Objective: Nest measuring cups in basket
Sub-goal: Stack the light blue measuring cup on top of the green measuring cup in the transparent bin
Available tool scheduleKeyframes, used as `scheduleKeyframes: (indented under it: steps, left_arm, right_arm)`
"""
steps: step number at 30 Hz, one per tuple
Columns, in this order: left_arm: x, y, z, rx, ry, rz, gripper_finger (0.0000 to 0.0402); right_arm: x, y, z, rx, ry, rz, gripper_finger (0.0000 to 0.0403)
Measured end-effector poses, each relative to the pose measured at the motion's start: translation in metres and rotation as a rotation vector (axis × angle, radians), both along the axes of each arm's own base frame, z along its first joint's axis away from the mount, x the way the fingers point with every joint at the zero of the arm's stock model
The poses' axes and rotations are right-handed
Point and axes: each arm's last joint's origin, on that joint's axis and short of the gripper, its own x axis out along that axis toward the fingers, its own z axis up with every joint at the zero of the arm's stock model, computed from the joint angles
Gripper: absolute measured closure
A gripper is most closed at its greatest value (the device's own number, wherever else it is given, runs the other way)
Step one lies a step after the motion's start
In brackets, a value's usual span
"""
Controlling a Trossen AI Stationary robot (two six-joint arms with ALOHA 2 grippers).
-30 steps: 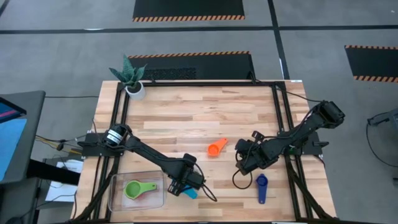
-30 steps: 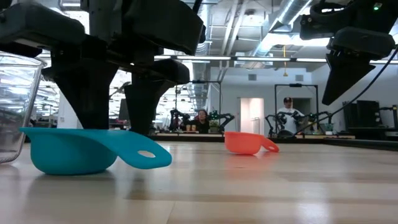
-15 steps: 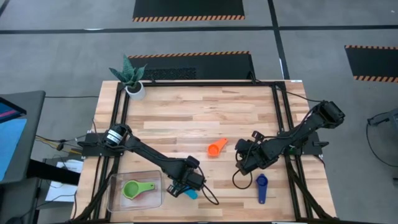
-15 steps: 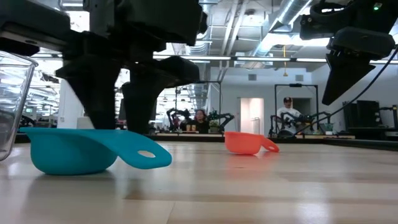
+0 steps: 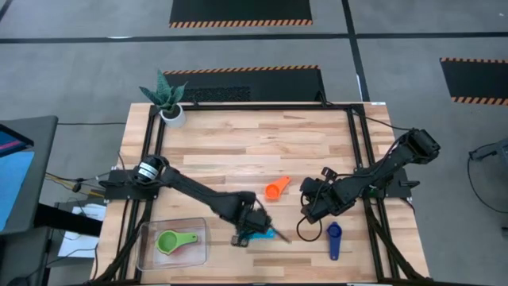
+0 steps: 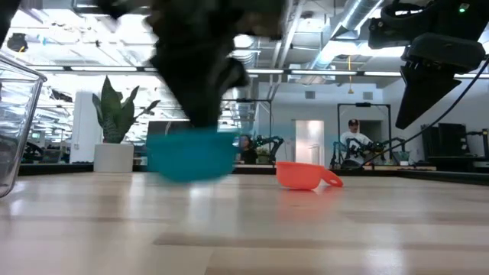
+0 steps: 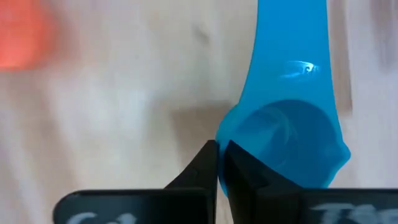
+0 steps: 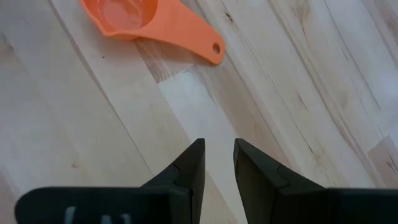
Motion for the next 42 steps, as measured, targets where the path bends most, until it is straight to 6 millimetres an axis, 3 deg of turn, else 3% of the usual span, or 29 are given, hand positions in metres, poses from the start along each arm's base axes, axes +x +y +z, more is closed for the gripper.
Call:
scheduleKeyframes:
  steps: [3, 5, 8, 11, 17, 23, 31, 35, 38, 42]
  left_arm:
    - [0.009, 0.006, 0.048, -0.023, -0.097, 0.178, 0.0400]
    - [0.004, 0.004, 0.079, -0.009, -0.117, 0.224, 0.0400]
    - [-0.016, -0.007, 0.110, 0.033, -0.057, 0.220, 0.0401]
    - [-0.043, -0.021, 0.128, 0.106, 0.034, 0.237, 0.0401]
    - [-0.081, -0.065, 0.126, 0.127, -0.012, 0.315, 0.0401]
    - [-0.135, -0.091, 0.099, 0.117, 0.126, 0.424, 0.0401]
    - [-0.207, -0.071, 0.110, 0.065, 0.159, 0.571, 0.0401]
    - [-0.241, -0.056, 0.103, 0.070, 0.168, 0.596, 0.0401]
    - [-0.254, -0.050, 0.087, 0.032, 0.198, 0.595, 0.0401]
    - [-0.254, -0.056, 0.065, -0.091, 0.254, 0.569, 0.0401]
  right_arm:
    - [0.000, 0.000, 0.000, 0.003, -0.004, -0.005, 0.0295]
    - [0.000, 0.000, 0.000, 0.006, -0.007, -0.012, 0.0295]
    - [0.000, 0.000, 0.000, 0.008, -0.008, -0.014, 0.0295]
    - [0.000, 0.000, 0.000, 0.009, -0.008, -0.015, 0.0295]
    - [0.003, -0.003, 0.000, 0.015, -0.017, -0.032, 0.0295]
    - [0.009, -0.006, 0.001, 0.036, -0.060, -0.047, 0.0295]
    - [0.014, -0.003, 0.001, 0.102, -0.093, -0.041, 0.0295]
    - [0.015, -0.001, 0.001, 0.116, -0.106, -0.033, 0.0295]
    - [0.015, 0.000, 0.002, 0.118, -0.110, -0.032, 0.0295]
    - [0.015, 0.000, 0.002, 0.121, -0.116, -0.032, 0.0295]
